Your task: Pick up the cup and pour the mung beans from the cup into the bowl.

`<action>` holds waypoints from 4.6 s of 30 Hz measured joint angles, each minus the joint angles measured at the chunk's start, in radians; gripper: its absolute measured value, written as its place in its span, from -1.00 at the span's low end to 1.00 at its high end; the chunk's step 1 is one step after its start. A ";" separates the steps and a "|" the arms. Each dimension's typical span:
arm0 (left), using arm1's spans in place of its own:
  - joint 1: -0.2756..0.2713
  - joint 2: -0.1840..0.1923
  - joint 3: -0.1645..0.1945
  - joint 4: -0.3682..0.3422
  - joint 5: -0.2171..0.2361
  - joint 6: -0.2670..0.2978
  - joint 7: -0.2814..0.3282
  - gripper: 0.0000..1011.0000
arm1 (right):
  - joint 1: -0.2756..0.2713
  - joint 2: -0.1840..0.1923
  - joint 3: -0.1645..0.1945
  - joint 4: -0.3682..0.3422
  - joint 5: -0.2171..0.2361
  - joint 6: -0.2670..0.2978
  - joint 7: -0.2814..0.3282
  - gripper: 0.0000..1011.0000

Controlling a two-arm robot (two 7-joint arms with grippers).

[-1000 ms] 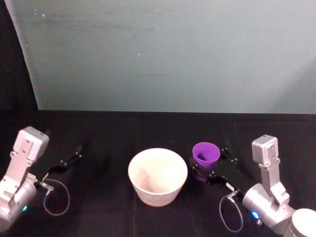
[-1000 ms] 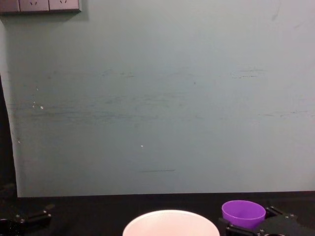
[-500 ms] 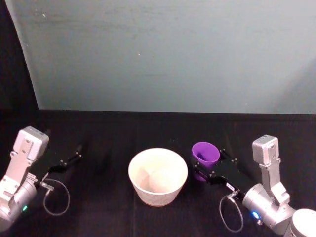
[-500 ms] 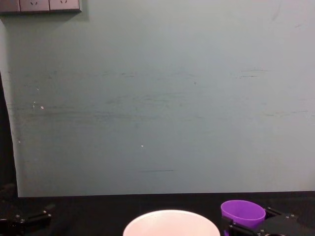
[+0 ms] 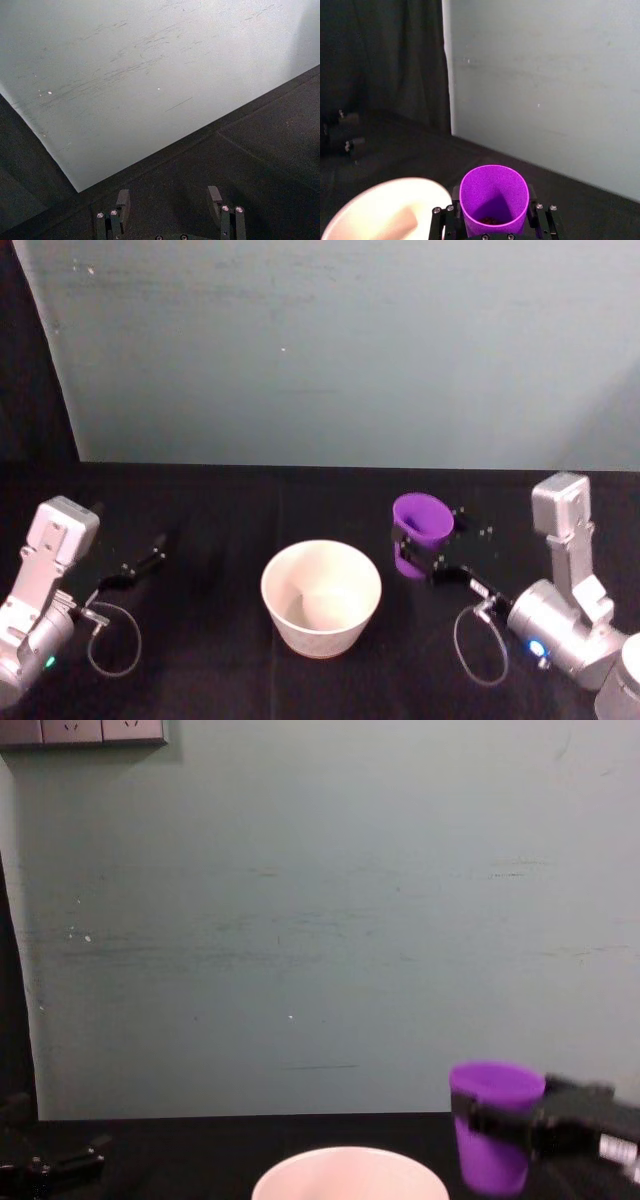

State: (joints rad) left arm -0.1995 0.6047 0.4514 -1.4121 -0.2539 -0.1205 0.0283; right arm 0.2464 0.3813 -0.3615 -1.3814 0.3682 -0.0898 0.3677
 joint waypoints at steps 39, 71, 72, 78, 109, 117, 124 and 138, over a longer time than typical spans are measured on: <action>0.000 0.000 0.000 0.000 0.000 0.000 0.000 1.00 | 0.061 0.084 0.087 -0.278 0.122 0.332 -0.030 0.45; 0.000 0.000 0.000 0.000 0.000 0.000 0.000 1.00 | 0.062 0.083 0.087 -0.278 0.120 0.334 -0.029 0.45; 0.000 0.000 0.000 0.000 0.000 0.000 0.000 1.00 | 0.062 0.083 0.087 -0.278 0.120 0.334 -0.029 0.45; 0.000 0.000 0.000 0.000 0.000 0.000 0.000 1.00 | 0.062 0.083 0.087 -0.278 0.120 0.334 -0.029 0.45; 0.000 0.000 0.000 0.000 0.000 0.000 0.000 1.00 | 0.062 0.083 0.087 -0.278 0.120 0.334 -0.029 0.45; 0.000 0.000 0.000 0.000 0.000 0.000 0.000 1.00 | 0.062 0.083 0.087 -0.278 0.120 0.334 -0.029 0.45; 0.000 0.000 0.000 0.000 0.000 0.000 0.000 1.00 | 0.062 0.083 0.087 -0.278 0.120 0.334 -0.029 0.45; 0.000 0.000 0.000 0.000 0.000 0.000 0.000 1.00 | 0.062 0.083 0.087 -0.278 0.120 0.334 -0.029 0.45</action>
State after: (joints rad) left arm -0.1995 0.6047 0.4513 -1.4120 -0.2539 -0.1205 0.0283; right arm 0.3086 0.4648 -0.2741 -1.6590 0.4879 0.2440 0.3383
